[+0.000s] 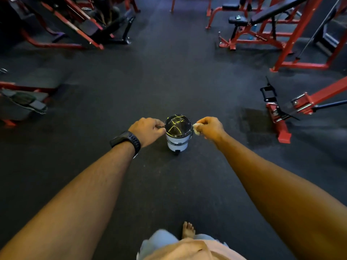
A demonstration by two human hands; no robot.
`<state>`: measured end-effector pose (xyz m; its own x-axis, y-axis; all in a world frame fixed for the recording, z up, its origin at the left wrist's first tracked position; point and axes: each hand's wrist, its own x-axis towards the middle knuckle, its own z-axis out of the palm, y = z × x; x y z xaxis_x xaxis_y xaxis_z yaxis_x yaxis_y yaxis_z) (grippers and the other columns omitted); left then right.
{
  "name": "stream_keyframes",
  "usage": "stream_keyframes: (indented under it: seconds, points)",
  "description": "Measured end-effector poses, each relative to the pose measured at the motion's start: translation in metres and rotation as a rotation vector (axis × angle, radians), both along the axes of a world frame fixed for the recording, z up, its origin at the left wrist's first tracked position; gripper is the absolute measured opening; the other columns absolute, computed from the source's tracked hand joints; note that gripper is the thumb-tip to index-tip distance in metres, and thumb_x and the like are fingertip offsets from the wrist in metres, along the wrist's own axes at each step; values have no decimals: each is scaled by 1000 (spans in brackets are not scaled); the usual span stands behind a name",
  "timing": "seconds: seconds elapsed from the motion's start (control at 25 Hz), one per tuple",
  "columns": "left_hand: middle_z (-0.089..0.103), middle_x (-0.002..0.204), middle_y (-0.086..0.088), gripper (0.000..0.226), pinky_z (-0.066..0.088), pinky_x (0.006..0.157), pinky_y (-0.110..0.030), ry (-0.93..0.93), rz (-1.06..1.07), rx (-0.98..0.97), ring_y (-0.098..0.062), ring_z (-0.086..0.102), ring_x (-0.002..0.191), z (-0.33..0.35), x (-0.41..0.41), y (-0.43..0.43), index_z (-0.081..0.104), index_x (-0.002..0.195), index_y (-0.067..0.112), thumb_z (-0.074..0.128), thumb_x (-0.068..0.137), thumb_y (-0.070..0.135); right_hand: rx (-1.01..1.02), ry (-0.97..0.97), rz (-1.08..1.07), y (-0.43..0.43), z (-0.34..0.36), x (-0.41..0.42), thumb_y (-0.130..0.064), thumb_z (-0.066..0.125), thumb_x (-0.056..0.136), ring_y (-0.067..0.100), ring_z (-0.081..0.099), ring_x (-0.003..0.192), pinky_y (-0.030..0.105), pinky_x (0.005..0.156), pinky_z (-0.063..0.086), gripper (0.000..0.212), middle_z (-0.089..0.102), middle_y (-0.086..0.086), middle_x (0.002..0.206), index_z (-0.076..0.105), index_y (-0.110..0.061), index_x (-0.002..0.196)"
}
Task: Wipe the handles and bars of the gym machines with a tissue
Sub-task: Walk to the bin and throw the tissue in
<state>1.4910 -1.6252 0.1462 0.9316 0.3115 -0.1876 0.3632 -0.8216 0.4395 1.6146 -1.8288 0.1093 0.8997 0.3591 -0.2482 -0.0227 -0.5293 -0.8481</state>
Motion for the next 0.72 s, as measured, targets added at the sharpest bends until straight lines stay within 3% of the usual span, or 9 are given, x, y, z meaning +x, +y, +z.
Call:
stream_keyframes:
  seconds: [0.36,0.56,0.72]
  points:
    - [68,117,6,35,53,90,-36,81,-59,-37,-13,63,104,-63,243,152,61,128,30,53,97,44,-47,75,-31,145,-59,229,-22,68,93,14,66,85,30,73,52,7,73,4,89,70,-17,88]
    - [67,121,3,36,52,92,-35,167,-138,-51,-15,62,108,-79,340,215,60,130,29,53,97,44,-90,147,-63,205,-81,306,-20,70,91,16,68,82,35,79,56,12,75,5,83,72,-11,83]
    - [69,118,6,36,52,91,-34,180,-152,-86,-16,63,107,-93,389,248,62,127,31,55,95,45,-60,207,-144,238,-91,354,-14,70,90,12,61,65,27,63,49,13,70,8,74,72,-4,82]
